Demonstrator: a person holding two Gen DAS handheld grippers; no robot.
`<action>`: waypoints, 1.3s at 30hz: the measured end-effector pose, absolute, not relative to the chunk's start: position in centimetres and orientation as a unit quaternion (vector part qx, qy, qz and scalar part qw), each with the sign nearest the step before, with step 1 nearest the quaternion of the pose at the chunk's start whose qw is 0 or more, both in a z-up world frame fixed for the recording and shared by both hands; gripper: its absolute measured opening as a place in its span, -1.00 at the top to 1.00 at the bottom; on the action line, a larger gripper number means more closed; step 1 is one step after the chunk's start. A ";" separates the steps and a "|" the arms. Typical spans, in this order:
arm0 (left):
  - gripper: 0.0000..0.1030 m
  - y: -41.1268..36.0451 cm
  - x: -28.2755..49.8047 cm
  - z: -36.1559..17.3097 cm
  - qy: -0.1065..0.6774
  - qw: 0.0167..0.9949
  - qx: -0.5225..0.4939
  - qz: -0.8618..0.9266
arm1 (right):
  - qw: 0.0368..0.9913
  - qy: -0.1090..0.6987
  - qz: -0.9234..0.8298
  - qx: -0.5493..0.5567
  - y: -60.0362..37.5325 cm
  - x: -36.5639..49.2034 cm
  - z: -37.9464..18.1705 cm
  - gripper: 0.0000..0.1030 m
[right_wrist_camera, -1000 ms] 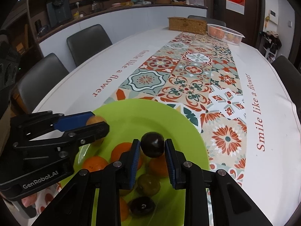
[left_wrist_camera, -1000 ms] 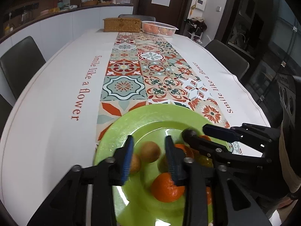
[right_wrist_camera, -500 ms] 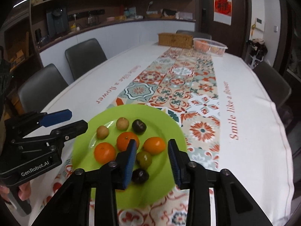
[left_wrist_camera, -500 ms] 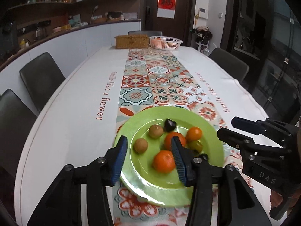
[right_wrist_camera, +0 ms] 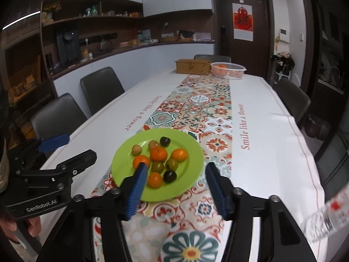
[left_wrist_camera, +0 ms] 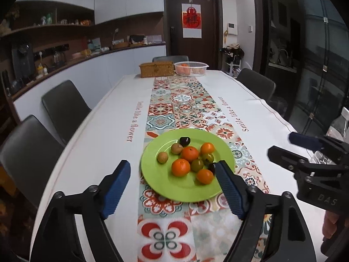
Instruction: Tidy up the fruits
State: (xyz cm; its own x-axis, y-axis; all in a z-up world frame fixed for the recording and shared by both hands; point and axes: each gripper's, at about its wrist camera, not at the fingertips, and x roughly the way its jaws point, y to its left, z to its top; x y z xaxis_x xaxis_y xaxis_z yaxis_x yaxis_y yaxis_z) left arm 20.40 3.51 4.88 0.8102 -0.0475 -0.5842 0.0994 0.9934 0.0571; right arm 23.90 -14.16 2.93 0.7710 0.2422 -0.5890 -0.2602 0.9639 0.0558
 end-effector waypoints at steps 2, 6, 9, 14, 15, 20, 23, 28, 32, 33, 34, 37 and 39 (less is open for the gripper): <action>-0.61 3.3 19.1 5.1 0.295 0.954 0.047 -0.029 | 0.946 0.300 0.120 -0.018 -14.5 22.2 3.3 -0.29; -0.65 3.0 16.3 5.6 0.285 0.957 0.043 -0.028 | 0.952 0.288 0.105 -0.023 -15.0 19.5 3.9 -0.43; -0.67 2.8 14.8 5.7 0.284 0.958 0.035 -0.034 | 0.955 0.278 0.102 -0.020 -15.4 17.5 4.2 -0.47; -0.71 2.3 12.2 6.0 0.280 0.959 0.035 -0.034 | 0.956 0.273 0.102 -0.021 -15.8 14.9 4.5 -0.47; -0.71 2.2 11.8 6.1 0.279 0.959 0.034 -0.035 | 0.956 0.273 0.103 -0.020 -15.8 14.5 4.6 -0.47; -0.72 1.9 10.2 6.9 0.272 0.961 0.033 -0.043 | 0.958 0.267 0.103 -0.025 -15.9 12.6 4.8 -0.47; -0.74 1.8 9.5 7.5 0.266 0.963 0.028 -0.044 | 0.959 0.263 0.104 -0.021 -16.2 11.7 5.1 -0.47; -0.76 1.6 8.6 8.0 0.257 0.965 0.028 -0.048 | 0.960 0.259 0.102 -0.019 -16.4 10.7 5.5 -0.47; -0.77 1.4 8.0 8.3 0.250 0.967 0.029 -0.050 | 0.962 0.254 0.101 -0.016 -16.8 9.9 5.7 -0.47; -0.78 1.4 7.9 8.4 0.248 0.967 0.030 -0.048 | 0.962 0.253 0.101 -0.016 -16.7 9.7 5.8 -0.47; -0.82 1.4 7.7 8.5 0.244 0.968 0.031 -0.044 | 0.963 0.251 0.101 -0.016 -16.7 9.6 5.9 -0.47; -0.93 1.4 7.2 8.8 0.235 0.971 0.032 -0.038 | 0.964 0.245 0.098 -0.016 -16.8 9.3 6.1 -0.47; -0.96 1.4 7.1 8.8 0.236 0.971 0.032 -0.038 | 0.966 0.242 0.095 -0.016 -16.8 9.1 6.3 -0.47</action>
